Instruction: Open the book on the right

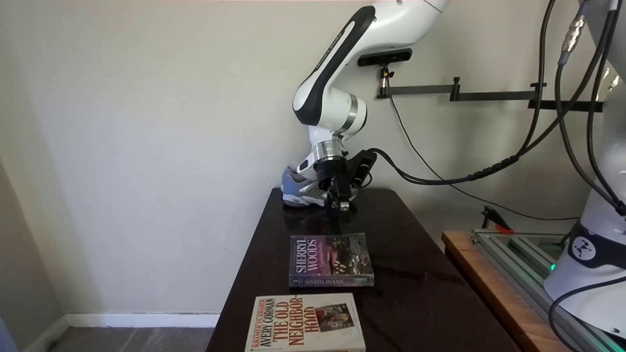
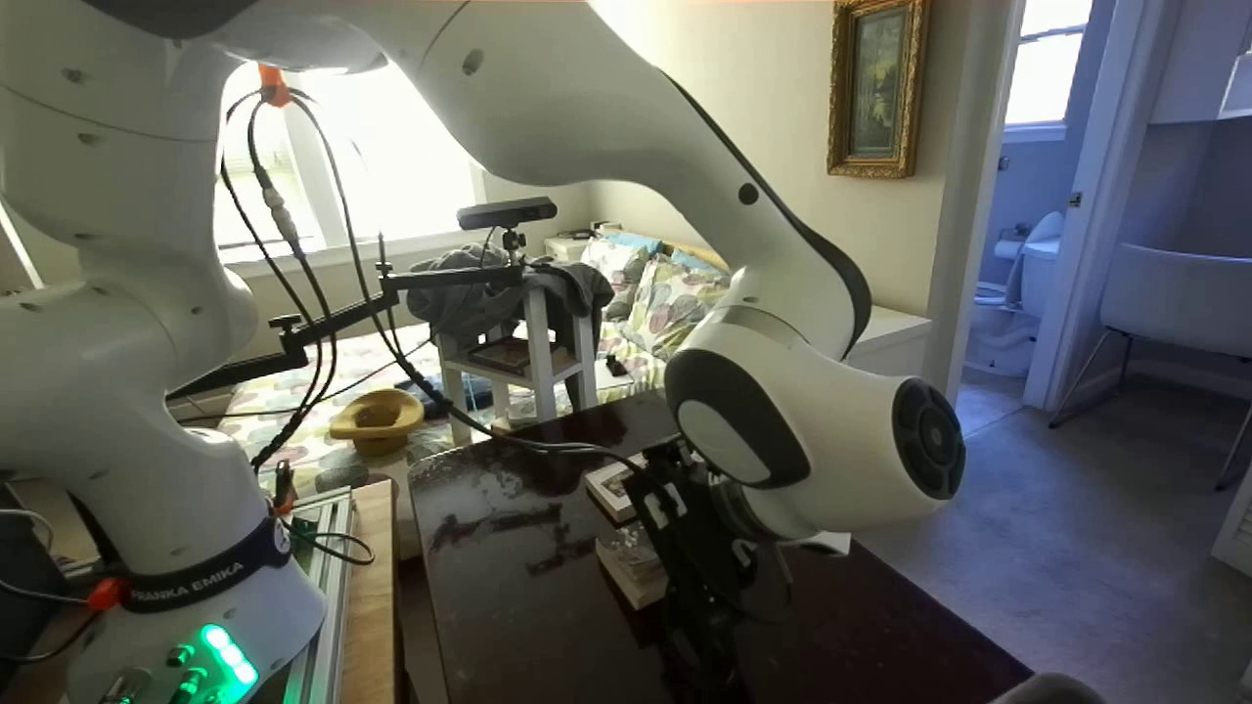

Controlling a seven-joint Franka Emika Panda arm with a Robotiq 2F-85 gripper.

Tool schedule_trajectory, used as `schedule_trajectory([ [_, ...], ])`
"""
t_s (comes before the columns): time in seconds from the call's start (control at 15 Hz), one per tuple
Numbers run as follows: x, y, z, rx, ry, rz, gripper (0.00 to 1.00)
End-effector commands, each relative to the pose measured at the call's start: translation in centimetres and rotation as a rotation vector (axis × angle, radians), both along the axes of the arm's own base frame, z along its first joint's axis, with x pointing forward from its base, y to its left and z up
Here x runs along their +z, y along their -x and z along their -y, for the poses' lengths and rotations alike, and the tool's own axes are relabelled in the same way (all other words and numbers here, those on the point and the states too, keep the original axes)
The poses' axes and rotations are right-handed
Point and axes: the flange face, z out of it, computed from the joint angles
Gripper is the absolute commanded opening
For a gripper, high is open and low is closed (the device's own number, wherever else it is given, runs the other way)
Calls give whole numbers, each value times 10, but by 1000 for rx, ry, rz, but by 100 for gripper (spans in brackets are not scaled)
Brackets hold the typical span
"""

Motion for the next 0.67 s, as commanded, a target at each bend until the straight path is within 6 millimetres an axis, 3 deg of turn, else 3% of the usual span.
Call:
schedule_trajectory([
  [0.0, 5, -17, -16, 39, -28, 17, 100],
  [0.27, 12, -28, -37, 90, -40, 21, 100],
  [0.6, 20, -27, -58, 136, -70, -3, 100],
])
